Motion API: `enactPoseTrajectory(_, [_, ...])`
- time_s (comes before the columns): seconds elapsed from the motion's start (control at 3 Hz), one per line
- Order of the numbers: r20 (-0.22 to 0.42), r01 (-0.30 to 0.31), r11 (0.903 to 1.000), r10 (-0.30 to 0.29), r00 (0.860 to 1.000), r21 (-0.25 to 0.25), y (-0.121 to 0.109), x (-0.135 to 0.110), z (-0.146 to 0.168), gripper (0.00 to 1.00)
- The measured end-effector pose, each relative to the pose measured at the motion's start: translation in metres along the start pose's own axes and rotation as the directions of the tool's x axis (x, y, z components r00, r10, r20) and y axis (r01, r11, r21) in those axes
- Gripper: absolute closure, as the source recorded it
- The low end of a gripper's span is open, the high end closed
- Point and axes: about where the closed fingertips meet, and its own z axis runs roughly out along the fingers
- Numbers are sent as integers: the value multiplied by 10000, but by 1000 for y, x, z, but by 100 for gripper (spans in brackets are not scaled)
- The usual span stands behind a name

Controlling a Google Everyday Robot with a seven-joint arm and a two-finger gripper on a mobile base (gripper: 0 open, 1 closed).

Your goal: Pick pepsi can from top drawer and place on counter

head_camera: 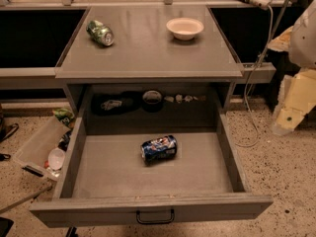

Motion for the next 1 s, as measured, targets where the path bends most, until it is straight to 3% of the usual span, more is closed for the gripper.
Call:
enactPoseTrajectory(0.67, [-78, -140, 9998, 141, 9999, 130, -4, 3, 16, 0])
enactPoseTrajectory(1.0, [-12, -309, 9991, 309, 9995, 304, -17, 7, 63, 0])
